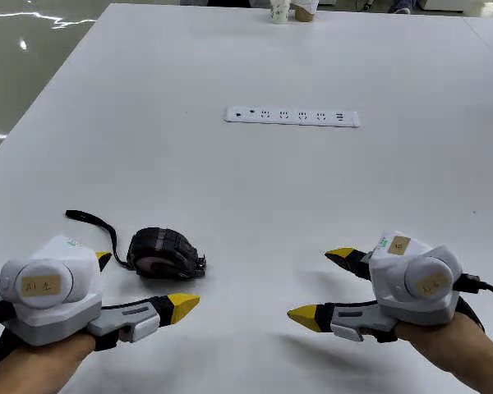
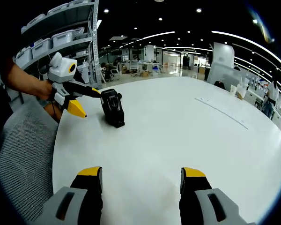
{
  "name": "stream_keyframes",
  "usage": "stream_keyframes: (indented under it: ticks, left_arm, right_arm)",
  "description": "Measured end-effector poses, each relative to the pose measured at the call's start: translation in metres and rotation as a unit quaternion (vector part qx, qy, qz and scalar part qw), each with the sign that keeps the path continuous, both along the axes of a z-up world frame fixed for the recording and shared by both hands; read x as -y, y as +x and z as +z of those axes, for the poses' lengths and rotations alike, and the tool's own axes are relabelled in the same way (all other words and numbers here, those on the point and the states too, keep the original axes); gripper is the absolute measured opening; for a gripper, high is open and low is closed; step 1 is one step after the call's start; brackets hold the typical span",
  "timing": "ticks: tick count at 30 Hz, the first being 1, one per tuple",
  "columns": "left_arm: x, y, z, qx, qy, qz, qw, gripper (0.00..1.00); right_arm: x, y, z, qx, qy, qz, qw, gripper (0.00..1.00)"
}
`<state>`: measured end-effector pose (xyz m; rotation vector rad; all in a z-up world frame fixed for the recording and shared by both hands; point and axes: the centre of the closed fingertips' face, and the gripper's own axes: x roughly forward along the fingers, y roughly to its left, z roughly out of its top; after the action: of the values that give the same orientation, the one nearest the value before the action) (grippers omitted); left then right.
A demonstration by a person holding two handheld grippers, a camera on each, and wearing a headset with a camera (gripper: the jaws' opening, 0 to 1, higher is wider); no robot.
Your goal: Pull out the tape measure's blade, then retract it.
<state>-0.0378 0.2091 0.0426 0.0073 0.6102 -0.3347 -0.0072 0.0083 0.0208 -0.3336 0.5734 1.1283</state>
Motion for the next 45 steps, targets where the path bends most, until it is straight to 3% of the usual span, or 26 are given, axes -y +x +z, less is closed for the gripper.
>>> stream_keyframes:
  ticks: [4,13,14,17,22,32,39,45]
  left_arm:
    - [0.001,-0.001,0.000,0.005,0.008,-0.015,0.9998,0.96]
    - [0.002,-0.007,0.002,0.013,-0.001,-0.039,0.9992,0.99]
    - [0.003,-0.008,0.002,0.013,-0.002,-0.042,0.9990,0.99]
    - [0.005,-0.010,0.004,0.022,0.003,-0.060,0.9980,0.99]
    - [0.005,-0.015,0.000,0.014,0.003,-0.070,0.9975,0.99]
    - [0.006,-0.017,0.004,0.032,0.010,-0.084,0.9959,0.99]
    - [0.011,-0.017,0.008,0.038,-0.013,-0.090,0.9951,0.99]
    - [0.012,-0.017,0.009,0.040,-0.022,-0.094,0.9945,0.99]
  right_arm:
    - [0.004,-0.004,-0.001,-0.003,0.008,-0.009,0.9999,0.70]
    - [0.013,-0.012,0.004,0.003,0.035,-0.027,0.9990,0.79]
    - [0.012,-0.014,0.004,-0.005,0.041,-0.028,0.9988,0.81]
    - [0.012,-0.017,0.005,-0.003,0.043,-0.026,0.9988,0.83]
    - [0.011,-0.023,0.007,0.002,0.046,-0.019,0.9988,0.85]
    - [0.006,-0.029,0.017,0.004,0.068,-0.021,0.9974,0.90]
    - [0.002,-0.032,0.028,0.008,0.096,-0.025,0.9950,0.97]
    - [0.005,-0.031,0.027,0.008,0.094,-0.031,0.9951,0.99]
